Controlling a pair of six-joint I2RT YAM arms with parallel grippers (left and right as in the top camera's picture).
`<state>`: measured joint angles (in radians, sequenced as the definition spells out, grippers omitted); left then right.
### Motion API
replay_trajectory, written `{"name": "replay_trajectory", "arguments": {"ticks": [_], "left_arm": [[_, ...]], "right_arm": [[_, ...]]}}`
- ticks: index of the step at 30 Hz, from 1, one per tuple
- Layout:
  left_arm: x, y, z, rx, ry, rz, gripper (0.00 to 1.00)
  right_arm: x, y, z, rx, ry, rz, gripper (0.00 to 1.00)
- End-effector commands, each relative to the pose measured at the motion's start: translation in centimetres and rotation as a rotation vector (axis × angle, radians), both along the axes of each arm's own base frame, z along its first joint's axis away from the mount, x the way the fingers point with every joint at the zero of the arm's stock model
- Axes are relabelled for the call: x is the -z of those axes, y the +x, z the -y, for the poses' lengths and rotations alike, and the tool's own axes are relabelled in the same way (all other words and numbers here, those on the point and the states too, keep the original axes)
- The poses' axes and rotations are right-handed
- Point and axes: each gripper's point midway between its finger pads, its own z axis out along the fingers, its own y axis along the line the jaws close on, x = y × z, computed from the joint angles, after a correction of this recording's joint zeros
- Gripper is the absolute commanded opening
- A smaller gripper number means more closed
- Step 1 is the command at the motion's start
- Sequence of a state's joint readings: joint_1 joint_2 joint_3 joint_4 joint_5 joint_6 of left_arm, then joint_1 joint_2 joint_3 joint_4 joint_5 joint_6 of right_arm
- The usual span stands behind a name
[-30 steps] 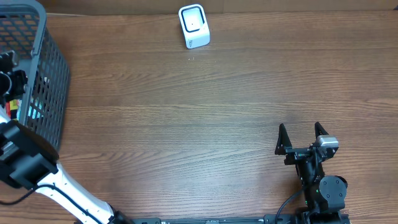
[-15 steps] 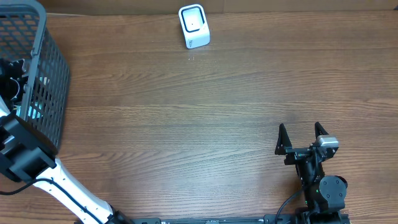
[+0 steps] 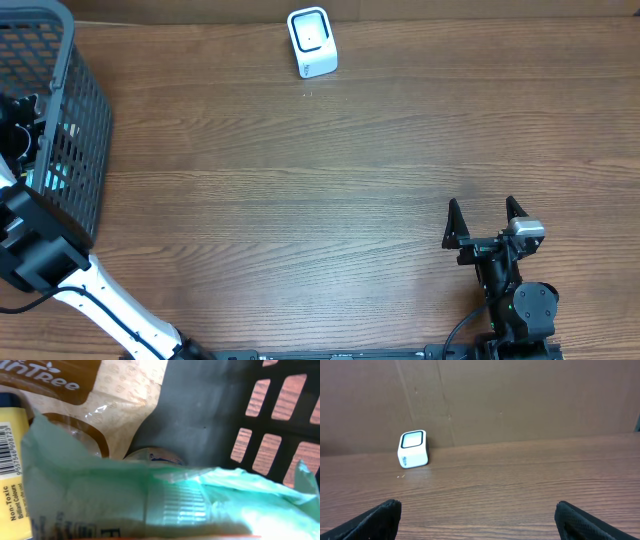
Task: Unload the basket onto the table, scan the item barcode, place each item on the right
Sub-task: 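Grasp the mint-green packaged item inside the basket with the left gripper, then lift the green package out and carry it toward the scanner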
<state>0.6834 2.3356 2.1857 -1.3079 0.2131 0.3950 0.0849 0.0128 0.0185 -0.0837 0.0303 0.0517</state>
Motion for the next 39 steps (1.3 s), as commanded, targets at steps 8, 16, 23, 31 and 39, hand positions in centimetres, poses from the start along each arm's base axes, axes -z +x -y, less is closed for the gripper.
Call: {"name": "replay_trajectory", "arguments": {"ticks": [8, 16, 23, 31, 39], "left_arm": [[-13.3, 0.8, -1.3, -0.106, 0.201, 0.27, 0.33], [-26.3, -1.5, -0.2, -0.243, 0.375, 0.54, 0.33], [-36.8, -4.9, 5.9, -0.247, 0.447, 0.791, 0.34], [-40.8, -7.4, 15.7, -0.119, 0.356, 0.913, 0.35], [-36.2, -7.7, 26.3, 0.163, 0.161, 0.746, 0.35]], "right_arm": [[0.2, 0.0, 0.1, 0.003, -0.004, 0.002, 1.0], [0.2, 0.0, 0.1, 0.003, -0.004, 0.002, 1.0], [0.2, 0.0, 0.1, 0.003, -0.004, 0.002, 1.0], [0.2, 0.0, 0.1, 0.003, -0.004, 0.002, 1.0], [0.2, 0.0, 0.1, 0.003, -0.004, 0.002, 1.0]]}}
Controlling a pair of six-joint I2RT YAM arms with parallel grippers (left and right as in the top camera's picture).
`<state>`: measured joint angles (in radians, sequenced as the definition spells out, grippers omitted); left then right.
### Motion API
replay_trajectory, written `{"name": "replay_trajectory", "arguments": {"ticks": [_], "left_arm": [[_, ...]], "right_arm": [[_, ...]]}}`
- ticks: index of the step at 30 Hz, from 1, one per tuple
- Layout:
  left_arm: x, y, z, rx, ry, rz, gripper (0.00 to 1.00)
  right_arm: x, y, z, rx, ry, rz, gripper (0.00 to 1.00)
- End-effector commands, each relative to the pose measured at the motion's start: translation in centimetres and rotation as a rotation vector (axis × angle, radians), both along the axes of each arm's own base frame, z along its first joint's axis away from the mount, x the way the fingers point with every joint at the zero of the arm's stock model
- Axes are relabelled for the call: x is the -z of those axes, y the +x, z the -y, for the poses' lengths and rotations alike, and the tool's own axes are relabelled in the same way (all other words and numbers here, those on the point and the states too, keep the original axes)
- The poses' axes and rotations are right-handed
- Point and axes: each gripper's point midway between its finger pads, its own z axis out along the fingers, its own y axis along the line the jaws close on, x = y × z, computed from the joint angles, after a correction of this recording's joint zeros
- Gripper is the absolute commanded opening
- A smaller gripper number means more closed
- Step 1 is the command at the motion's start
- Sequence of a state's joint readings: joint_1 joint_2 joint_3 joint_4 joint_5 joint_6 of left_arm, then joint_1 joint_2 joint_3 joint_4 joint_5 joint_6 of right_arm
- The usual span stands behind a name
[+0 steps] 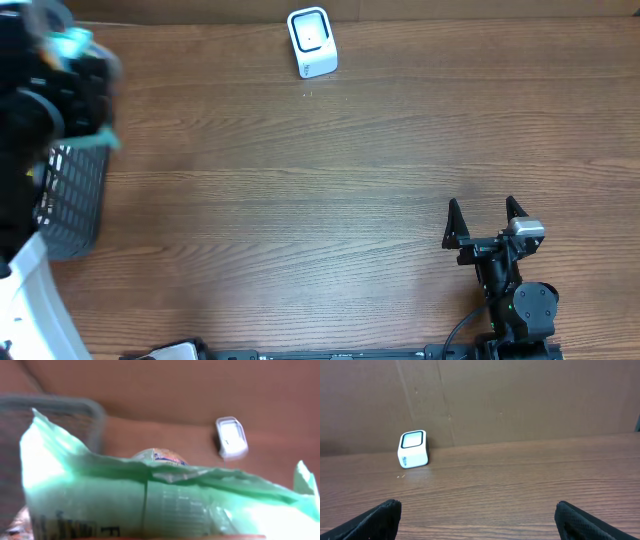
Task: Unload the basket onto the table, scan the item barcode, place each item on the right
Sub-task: 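Lift the green package out and carry it toward the scanner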
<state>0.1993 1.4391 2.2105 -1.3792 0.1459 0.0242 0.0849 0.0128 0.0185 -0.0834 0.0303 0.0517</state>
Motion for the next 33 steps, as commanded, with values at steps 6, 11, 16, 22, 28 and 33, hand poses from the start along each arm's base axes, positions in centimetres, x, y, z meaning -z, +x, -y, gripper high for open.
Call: {"name": "replay_trajectory", "arguments": {"ticks": [6, 11, 16, 22, 28, 33], "left_arm": [[4.3, -0.2, 8.9, 0.264, -0.03, -0.2, 0.35], [7.8, -0.4, 14.0, 0.41, -0.017, -0.352, 0.35], [11.2, 0.0, 19.4, 0.534, 0.008, -0.469, 0.36], [15.9, -0.1, 25.2, 0.658, 0.063, -0.606, 0.35], [20.8, -0.4, 30.9, 0.738, 0.108, -0.705, 0.35], [24.6, -0.4, 34.8, 0.771, 0.19, -0.72, 0.36]], "right_arm": [[0.3, 0.0, 0.1, 0.003, -0.004, 0.001, 1.0], [0.3, 0.0, 0.1, 0.003, -0.004, 0.001, 1.0], [0.3, 0.0, 0.1, 0.003, -0.004, 0.001, 1.0], [0.3, 0.0, 0.1, 0.003, -0.004, 0.001, 1.0], [0.3, 0.0, 0.1, 0.003, -0.004, 0.001, 1.0], [0.3, 0.0, 0.1, 0.003, -0.004, 0.001, 1.0]]}}
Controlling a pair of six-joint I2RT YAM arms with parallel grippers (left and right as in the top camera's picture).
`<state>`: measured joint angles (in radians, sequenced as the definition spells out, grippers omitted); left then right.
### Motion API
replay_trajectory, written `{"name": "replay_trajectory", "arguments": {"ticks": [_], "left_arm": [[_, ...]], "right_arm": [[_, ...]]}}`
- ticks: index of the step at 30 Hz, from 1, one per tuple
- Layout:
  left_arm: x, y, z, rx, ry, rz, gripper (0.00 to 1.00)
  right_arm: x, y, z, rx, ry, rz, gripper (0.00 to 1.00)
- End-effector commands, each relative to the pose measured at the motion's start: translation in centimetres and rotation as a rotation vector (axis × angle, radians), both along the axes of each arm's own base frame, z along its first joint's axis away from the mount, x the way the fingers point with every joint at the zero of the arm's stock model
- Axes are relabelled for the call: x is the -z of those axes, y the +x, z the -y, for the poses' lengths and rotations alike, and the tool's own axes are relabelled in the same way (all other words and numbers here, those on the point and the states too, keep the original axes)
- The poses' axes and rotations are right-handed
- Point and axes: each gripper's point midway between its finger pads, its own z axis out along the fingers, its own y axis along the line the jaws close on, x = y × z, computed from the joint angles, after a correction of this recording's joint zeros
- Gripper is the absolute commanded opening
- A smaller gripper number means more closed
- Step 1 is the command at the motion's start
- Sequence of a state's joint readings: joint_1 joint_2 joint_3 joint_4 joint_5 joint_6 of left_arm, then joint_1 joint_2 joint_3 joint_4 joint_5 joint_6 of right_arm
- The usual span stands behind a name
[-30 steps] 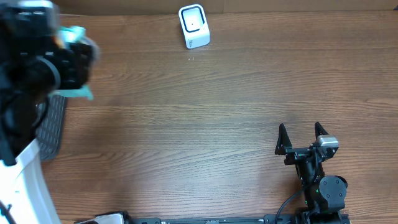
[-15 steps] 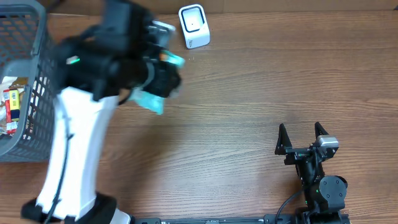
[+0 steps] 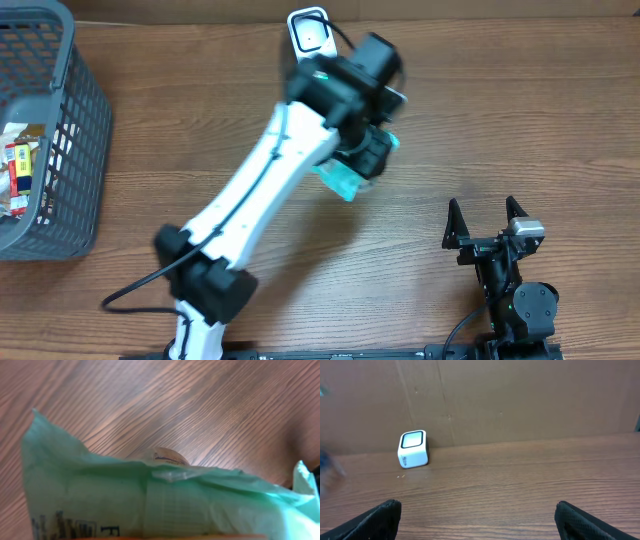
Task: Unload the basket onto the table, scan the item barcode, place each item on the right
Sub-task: 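Lift the green package out and carry it toward the scanner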
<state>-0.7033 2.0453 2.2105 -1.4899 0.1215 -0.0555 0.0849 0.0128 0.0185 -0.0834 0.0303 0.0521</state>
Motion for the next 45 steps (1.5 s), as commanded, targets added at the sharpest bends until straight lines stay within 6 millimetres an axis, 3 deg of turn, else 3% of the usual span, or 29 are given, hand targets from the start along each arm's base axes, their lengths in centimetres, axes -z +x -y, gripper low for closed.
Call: {"name": "replay_trajectory", "arguments": {"ticks": [1, 11, 22, 38, 45], "left_arm": [[1.4, -0.2, 1.9, 0.01, 0.04, 0.022, 0.36], [5.9, -0.5, 3.7, 0.04, 0.134, -0.008, 0.36], [6.2, 0.0, 4.3, 0.04, 0.117, 0.009, 0.36], [8.3, 0.7, 4.2, 0.035, 0.138, 0.033, 0.38], [10.8, 0.3, 4.5, 0.01, 0.131, -0.003, 0.38]], "right_arm": [[0.3, 0.0, 0.1, 0.003, -0.005, 0.001, 1.0], [0.3, 0.0, 0.1, 0.003, -0.004, 0.001, 1.0], [0.3, 0.0, 0.1, 0.003, -0.005, 0.001, 1.0], [0.3, 0.0, 0.1, 0.003, -0.005, 0.001, 1.0], [0.3, 0.0, 0.1, 0.003, -0.005, 0.001, 1.0]]}}
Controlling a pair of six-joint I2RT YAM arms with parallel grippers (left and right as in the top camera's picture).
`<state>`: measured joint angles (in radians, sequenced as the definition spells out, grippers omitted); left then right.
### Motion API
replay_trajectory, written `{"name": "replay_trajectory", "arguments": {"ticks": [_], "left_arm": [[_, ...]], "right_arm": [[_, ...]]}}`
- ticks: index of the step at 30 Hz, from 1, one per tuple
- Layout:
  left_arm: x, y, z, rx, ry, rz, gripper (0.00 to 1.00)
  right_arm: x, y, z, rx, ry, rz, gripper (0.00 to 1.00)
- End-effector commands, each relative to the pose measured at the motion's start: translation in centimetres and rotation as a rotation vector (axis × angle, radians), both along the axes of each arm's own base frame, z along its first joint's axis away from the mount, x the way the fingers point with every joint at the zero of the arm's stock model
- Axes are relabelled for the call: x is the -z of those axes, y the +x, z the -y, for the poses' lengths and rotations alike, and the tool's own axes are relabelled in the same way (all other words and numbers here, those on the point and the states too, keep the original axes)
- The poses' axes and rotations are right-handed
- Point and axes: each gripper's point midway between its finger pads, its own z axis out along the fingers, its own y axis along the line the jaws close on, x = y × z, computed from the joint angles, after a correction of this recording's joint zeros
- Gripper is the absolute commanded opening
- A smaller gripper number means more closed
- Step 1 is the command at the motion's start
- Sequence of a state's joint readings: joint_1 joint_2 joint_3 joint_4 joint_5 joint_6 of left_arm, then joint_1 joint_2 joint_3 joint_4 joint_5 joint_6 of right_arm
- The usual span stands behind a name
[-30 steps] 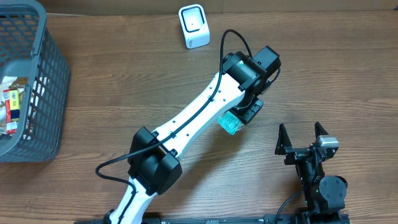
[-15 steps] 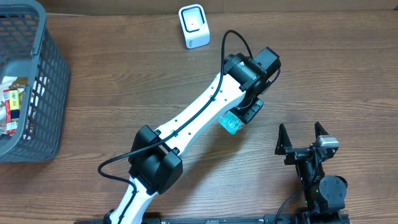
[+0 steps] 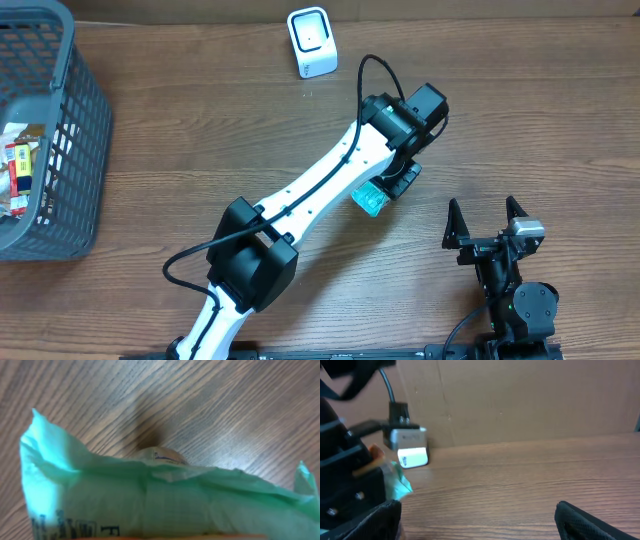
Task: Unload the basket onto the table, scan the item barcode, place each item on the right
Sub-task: 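Lift the green package out and carry it toward the scanner, then lower the green package onto the table and release it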
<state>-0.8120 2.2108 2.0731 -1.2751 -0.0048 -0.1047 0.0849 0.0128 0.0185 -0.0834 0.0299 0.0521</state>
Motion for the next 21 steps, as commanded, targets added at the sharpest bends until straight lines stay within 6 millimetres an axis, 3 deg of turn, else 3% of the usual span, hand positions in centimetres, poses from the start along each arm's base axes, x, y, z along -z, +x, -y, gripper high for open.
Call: {"name": "replay_trajectory", "arguments": {"ticks": [1, 7, 15, 18, 21], "left_arm": [[1.0, -0.4, 0.3, -0.024, -0.021, -0.019, 0.37], [2.8, -0.2, 0.8, -0.021, -0.039, -0.013, 0.44], [4.3, -1.0, 2.2, 0.002, -0.091, -0.037, 0.44], [4.3, -1.1, 2.4, 0.006, -0.098, -0.033, 0.63], [4.3, -1.1, 2.4, 0.006, -0.096, -0.037, 0.72]], "right_arm": [[0.3, 0.0, 0.1, 0.003, -0.005, 0.001, 1.0], [0.3, 0.0, 0.1, 0.003, -0.004, 0.001, 1.0], [0.3, 0.0, 0.1, 0.003, -0.005, 0.001, 1.0], [0.3, 0.0, 0.1, 0.003, -0.004, 0.001, 1.0], [0.3, 0.0, 0.1, 0.003, -0.004, 0.001, 1.0]]}}
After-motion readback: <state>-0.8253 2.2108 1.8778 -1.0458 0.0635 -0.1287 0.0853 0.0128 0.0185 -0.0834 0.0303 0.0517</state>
